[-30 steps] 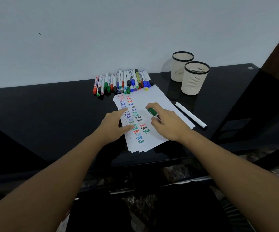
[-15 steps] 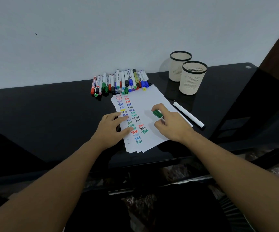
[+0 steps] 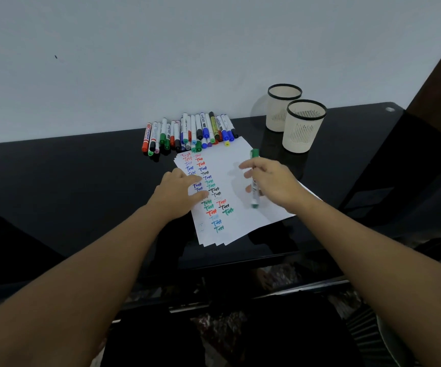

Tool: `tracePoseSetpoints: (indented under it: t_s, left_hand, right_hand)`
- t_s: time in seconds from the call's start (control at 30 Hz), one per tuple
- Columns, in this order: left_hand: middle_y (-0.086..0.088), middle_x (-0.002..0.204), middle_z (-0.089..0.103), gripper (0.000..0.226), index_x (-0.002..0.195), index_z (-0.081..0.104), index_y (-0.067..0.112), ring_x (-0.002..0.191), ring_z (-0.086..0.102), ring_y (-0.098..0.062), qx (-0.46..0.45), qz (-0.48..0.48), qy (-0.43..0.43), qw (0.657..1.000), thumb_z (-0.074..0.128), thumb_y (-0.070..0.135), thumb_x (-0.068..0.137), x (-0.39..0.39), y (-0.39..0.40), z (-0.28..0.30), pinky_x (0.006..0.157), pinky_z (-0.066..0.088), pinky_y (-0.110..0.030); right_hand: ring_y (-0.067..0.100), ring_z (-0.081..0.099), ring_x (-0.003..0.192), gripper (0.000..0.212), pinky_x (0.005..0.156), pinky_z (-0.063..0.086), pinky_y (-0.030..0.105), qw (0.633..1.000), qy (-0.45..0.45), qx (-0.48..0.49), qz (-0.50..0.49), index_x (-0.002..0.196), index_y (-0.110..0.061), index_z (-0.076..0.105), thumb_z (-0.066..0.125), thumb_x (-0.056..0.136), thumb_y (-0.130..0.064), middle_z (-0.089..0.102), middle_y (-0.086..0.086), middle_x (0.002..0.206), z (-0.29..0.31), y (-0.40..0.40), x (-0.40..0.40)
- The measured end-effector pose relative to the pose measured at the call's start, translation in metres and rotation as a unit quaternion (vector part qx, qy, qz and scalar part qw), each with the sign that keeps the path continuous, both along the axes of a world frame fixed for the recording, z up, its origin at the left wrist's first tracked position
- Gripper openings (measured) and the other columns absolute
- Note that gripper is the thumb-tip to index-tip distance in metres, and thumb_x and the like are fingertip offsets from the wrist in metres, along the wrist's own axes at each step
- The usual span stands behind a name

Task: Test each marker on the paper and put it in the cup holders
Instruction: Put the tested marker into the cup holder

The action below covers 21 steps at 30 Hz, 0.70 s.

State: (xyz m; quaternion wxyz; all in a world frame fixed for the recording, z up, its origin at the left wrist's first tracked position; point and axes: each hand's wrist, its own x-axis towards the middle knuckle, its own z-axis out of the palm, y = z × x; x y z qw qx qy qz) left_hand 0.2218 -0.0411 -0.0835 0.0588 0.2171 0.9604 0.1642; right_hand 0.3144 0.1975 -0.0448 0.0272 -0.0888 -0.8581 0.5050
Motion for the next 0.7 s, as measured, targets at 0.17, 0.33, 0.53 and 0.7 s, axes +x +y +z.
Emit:
tracePoseSetpoints:
  t_s: [0.17,0.33,0.53,0.7]
  left_hand:
    - [0.000,0.129,0.038,0.070,0.151,0.043,0.033,0.122,0.035,-0.019,0.006,0.028,0.014,0.999,0.052,0.070,0.091,-0.012,0.003,-0.005,0.104,0.038,-0.037]
    - [0.009,0.116,0.035,0.069,0.146,0.048,0.039,0.110,0.036,-0.012,-0.001,0.023,0.079,0.997,0.044,0.077,0.088,-0.015,-0.002,-0.022,0.092,0.046,-0.033]
    - [0.011,0.119,0.037,0.074,0.144,0.052,0.040,0.106,0.036,-0.011,0.016,0.032,0.123,0.992,0.038,0.081,0.084,-0.013,-0.004,-0.031,0.086,0.043,-0.028]
    - [0.010,0.121,0.038,0.078,0.144,0.052,0.041,0.106,0.035,-0.011,0.012,0.038,0.130,0.991,0.033,0.082,0.081,-0.012,-0.003,-0.031,0.086,0.042,-0.027]
  right_hand:
    - [0.020,0.073,0.091,0.044,0.078,0.061,0.040,1.000,0.014,0.007,0.021,0.124,-0.032,0.050,0.071,0.093,-0.010,0.068,0.001,0.106,0.012,0.018,-0.009]
    - [0.017,0.065,0.077,0.027,0.071,0.054,0.030,0.995,0.081,0.028,-0.048,0.109,-0.021,0.062,0.051,0.106,-0.045,0.067,0.005,0.090,0.033,0.032,-0.018]
    - [0.009,0.059,0.072,0.025,0.068,0.048,0.031,0.964,0.173,0.084,-0.183,0.120,-0.016,0.054,0.049,0.106,-0.036,0.062,-0.007,0.080,0.060,0.076,-0.041]
    - [0.012,0.057,0.067,0.027,0.064,0.047,0.033,0.947,0.184,0.102,-0.244,0.118,-0.017,0.048,0.056,0.103,-0.038,0.067,-0.003,0.078,0.076,0.108,-0.062]
